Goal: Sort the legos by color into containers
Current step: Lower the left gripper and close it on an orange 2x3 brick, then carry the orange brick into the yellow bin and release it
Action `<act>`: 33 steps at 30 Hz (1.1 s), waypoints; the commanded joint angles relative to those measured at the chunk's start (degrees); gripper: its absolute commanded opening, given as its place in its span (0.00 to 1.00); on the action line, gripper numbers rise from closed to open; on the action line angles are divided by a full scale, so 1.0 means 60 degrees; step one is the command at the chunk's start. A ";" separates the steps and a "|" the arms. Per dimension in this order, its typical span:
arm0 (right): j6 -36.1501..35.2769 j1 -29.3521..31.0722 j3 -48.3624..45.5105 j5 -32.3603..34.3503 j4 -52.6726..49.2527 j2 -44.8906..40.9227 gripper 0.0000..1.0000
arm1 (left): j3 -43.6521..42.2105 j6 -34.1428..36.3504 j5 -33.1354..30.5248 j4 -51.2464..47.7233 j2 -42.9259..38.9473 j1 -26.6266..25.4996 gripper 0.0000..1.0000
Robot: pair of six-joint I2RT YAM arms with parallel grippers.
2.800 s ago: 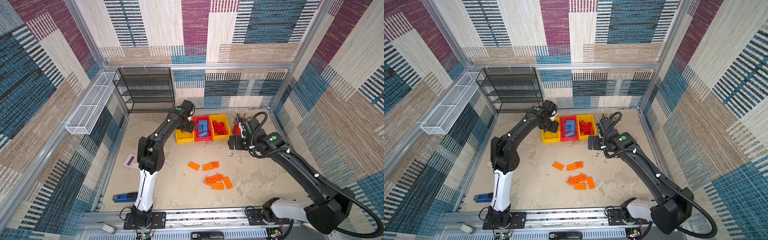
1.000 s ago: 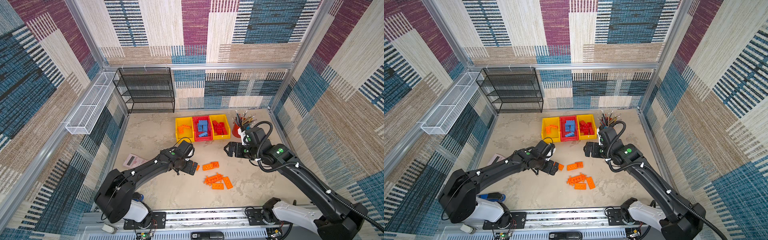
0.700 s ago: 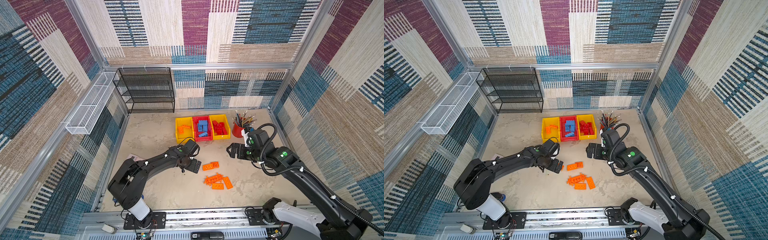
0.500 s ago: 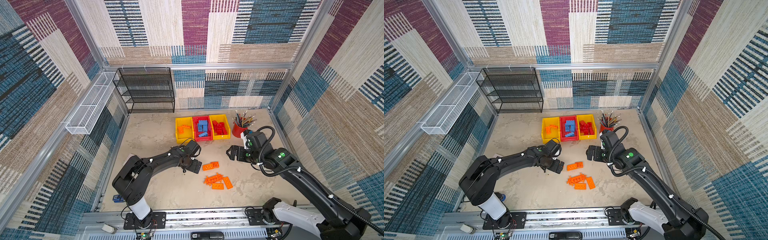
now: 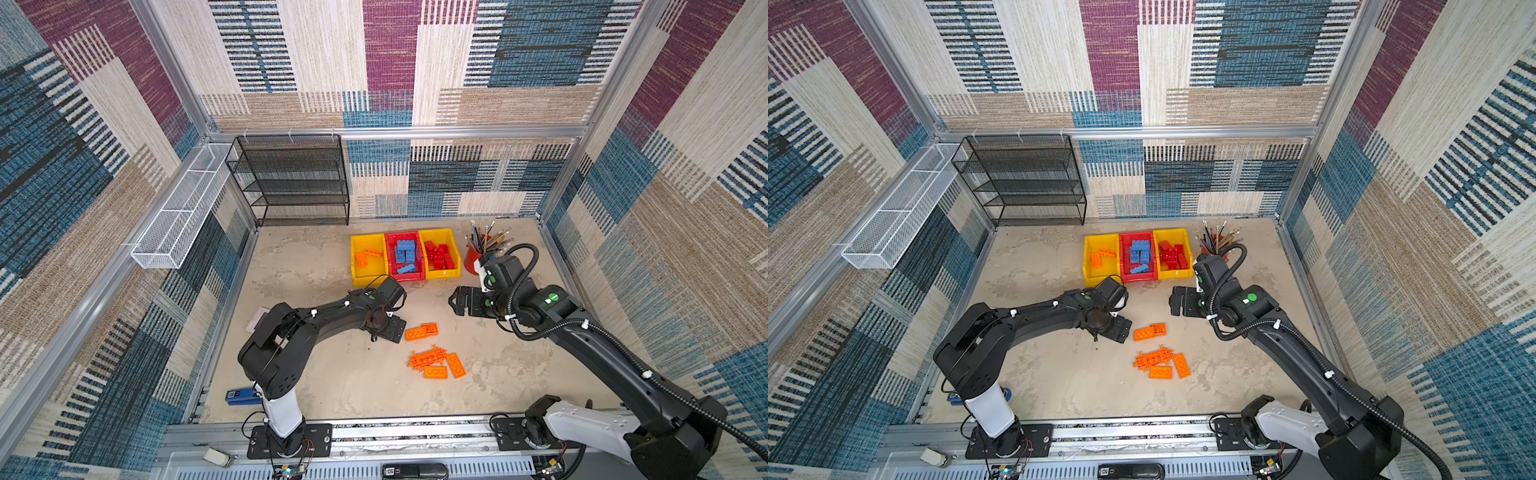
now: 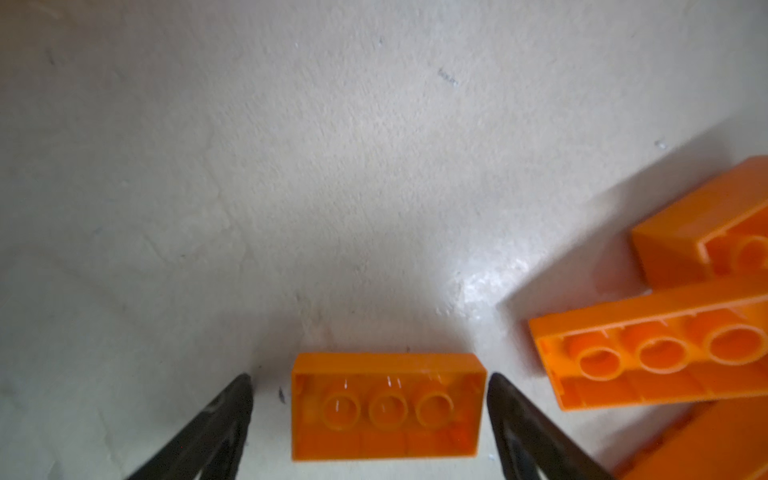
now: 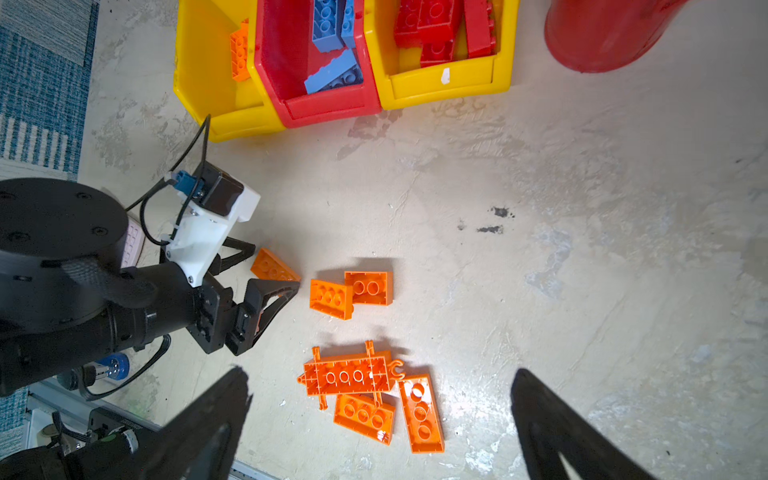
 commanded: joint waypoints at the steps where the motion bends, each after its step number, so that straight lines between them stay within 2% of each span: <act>1: -0.0166 0.0004 0.0117 0.0257 -0.0011 0.0048 0.99 | 0.0048 -0.0207 0.0072 -0.0096 0.0125 0.0006 0.85; 4: -0.0177 -0.0008 0.0098 0.0320 -0.0013 0.0077 0.99 | -0.0125 -0.0313 0.0079 -0.0053 0.0011 0.0006 0.79; 8: -0.0146 -0.0015 0.0035 0.0309 0.0082 0.0092 0.99 | -0.0050 -0.0284 -0.0073 -0.0293 -0.0065 0.0013 0.59; 9: -0.0151 -0.0008 0.0011 0.0305 0.0105 0.0106 0.99 | 0.0033 -0.0234 -0.0116 -0.0424 -0.0065 0.0008 0.58; 17: -0.0160 -0.0009 0.0087 0.0326 0.0317 0.0337 0.99 | 0.1199 0.0353 -0.0674 -0.1491 -0.0172 0.0164 0.57; 22: -0.0257 -0.0022 0.0237 0.0389 0.0416 0.0616 0.99 | 0.2646 0.0967 -0.0781 -0.2118 0.0082 0.0901 0.58; 28: -0.0363 -0.0094 0.0539 0.0564 0.0529 0.1005 0.99 | 0.5130 0.1526 -0.0607 -0.2677 0.1332 0.2301 0.58; 33: -0.0380 -0.0169 0.0806 0.0462 0.0720 0.1361 0.99 | 0.7700 0.1974 -0.0572 -0.3265 0.2958 0.2766 0.60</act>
